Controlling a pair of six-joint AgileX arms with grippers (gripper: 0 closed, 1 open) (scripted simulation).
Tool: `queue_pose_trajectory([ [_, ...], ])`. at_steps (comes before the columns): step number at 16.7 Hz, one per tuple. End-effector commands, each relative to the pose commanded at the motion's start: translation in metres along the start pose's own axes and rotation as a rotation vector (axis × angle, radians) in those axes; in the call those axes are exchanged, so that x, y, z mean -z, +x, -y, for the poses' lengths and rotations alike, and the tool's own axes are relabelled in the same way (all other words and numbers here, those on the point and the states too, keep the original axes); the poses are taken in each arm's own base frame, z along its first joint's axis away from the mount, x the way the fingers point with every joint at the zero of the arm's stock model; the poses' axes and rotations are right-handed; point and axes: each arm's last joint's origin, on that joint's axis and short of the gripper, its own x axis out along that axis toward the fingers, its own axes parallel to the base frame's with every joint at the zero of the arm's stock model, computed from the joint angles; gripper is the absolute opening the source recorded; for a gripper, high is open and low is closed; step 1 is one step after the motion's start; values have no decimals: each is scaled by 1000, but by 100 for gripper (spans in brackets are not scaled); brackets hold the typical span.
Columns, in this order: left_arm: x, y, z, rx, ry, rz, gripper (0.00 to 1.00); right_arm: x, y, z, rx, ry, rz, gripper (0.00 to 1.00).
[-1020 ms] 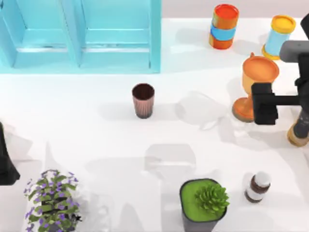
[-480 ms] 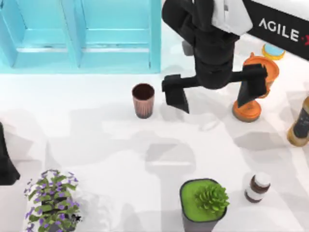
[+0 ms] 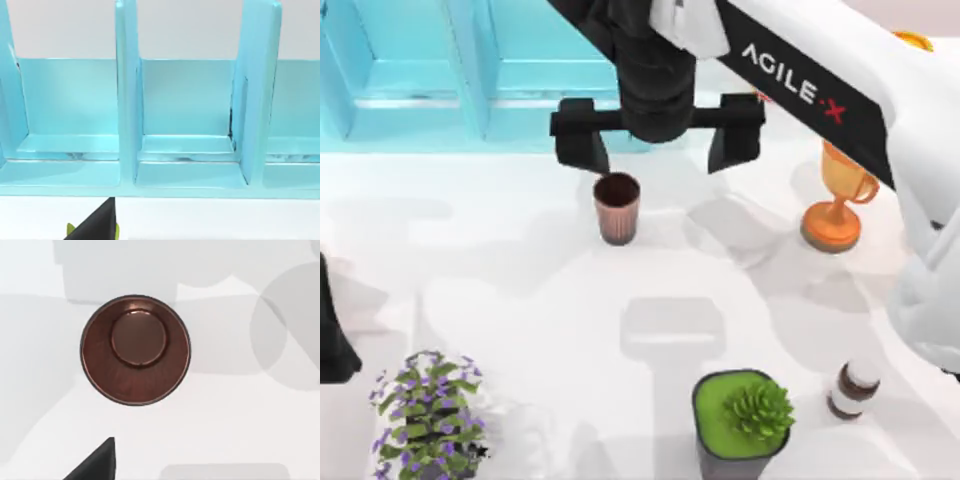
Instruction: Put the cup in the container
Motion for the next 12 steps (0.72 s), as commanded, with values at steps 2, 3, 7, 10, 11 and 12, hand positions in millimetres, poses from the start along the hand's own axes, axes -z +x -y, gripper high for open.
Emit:
queue_pose_trajectory([
  [2,0,0,0,0,0,0,100,-1,-6,-7,-28,11,34,100],
  [3,0,0,0,0,0,0,100,-1,-8,-8,-35,13,42,100],
  [7,0,0,0,0,0,0,100,-1,-9,-9,-38,15,45,100],
  [10,0,0,0,0,0,0,100,-3,-9,-7,-38,19,46,100],
  [11,0,0,0,0,0,0,100,-3,-5,-8,-37,16,45,100],
  [12,0,0,0,0,0,0,100,-4,3,-9,-35,14,42,100],
])
